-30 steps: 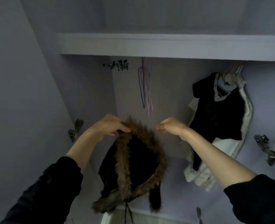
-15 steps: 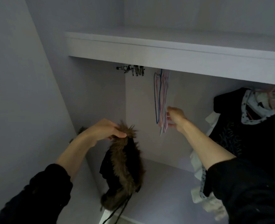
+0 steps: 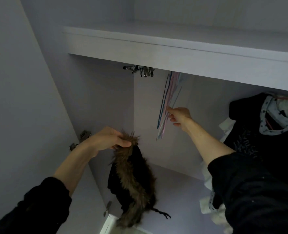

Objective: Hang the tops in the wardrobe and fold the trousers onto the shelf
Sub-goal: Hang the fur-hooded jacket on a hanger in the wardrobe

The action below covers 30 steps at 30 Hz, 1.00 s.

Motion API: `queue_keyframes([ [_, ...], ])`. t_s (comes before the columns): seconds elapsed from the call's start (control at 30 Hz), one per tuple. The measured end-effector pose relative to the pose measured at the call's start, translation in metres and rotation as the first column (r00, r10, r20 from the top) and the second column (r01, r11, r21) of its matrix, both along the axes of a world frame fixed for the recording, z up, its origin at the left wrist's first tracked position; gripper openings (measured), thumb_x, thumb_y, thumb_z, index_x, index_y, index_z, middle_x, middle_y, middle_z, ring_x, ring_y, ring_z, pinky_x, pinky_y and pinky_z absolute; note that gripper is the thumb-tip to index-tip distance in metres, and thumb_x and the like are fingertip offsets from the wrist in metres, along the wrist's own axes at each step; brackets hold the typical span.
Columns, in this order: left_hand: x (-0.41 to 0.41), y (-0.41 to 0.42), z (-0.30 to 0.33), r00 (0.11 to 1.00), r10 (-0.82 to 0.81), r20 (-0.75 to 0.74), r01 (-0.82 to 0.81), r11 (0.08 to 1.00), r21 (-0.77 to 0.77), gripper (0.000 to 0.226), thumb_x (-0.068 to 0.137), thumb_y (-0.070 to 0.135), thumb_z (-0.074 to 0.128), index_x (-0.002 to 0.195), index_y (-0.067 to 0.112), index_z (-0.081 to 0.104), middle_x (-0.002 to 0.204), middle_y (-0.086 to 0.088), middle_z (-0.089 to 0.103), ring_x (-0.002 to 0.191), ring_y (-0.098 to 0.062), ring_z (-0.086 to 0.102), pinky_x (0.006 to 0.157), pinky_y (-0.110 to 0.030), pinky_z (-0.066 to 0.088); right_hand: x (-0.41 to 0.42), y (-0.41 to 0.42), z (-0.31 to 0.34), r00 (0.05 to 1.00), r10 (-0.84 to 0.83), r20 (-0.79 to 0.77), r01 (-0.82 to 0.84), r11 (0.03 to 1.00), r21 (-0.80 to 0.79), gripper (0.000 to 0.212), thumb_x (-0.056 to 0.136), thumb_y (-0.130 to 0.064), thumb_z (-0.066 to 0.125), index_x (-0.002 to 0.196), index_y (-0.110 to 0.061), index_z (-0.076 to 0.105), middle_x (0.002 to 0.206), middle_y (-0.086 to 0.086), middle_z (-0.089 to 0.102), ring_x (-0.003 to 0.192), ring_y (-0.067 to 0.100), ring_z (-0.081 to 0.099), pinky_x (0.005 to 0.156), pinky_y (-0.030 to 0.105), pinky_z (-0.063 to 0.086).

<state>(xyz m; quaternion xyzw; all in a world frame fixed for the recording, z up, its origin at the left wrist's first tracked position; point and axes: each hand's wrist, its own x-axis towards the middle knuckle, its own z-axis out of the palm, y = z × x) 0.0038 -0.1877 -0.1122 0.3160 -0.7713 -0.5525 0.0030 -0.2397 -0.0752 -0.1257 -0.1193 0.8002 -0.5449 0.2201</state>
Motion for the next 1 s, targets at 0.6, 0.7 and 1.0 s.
queue_keyframes([
  [0.6,0.012,-0.001,0.000,0.999,-0.037,0.010,0.037,0.999,-0.032,0.015,0.075,0.010,0.075,0.065,0.020,0.072,0.063,0.004,0.067,0.069,-0.012,0.060,0.073,-0.024,0.046,0.018,-0.022,0.008,1.000,0.025,0.007,-0.025,0.991,0.130,0.042,0.083,-0.035,0.069,0.108,-0.003,0.061,0.100,0.013,0.064,0.076,0.022,0.060,0.049,0.025,0.046],
  [0.7,0.019,-0.004,0.002,0.999,-0.033,0.013,0.034,0.998,-0.046,0.023,0.076,0.011,0.075,0.058,0.025,0.071,0.055,0.010,0.063,0.060,-0.006,0.056,0.058,-0.016,0.043,0.022,-0.031,0.008,0.997,0.032,-0.068,-0.022,0.988,0.154,0.034,0.085,-0.029,0.066,0.104,-0.001,0.063,0.103,0.016,0.068,0.064,0.020,0.060,0.047,0.025,0.048],
  [1.0,0.034,-0.009,-0.002,1.000,0.001,0.011,-0.001,0.999,-0.051,0.018,0.076,0.009,0.075,0.063,0.021,0.070,0.054,0.010,0.064,0.060,-0.006,0.059,0.061,-0.015,0.047,0.017,-0.022,0.016,0.996,-0.058,-0.066,0.064,0.992,0.107,0.020,0.080,-0.009,0.061,0.096,0.003,0.062,0.089,0.019,0.067,0.069,0.027,0.068,0.067,0.039,0.058],
])
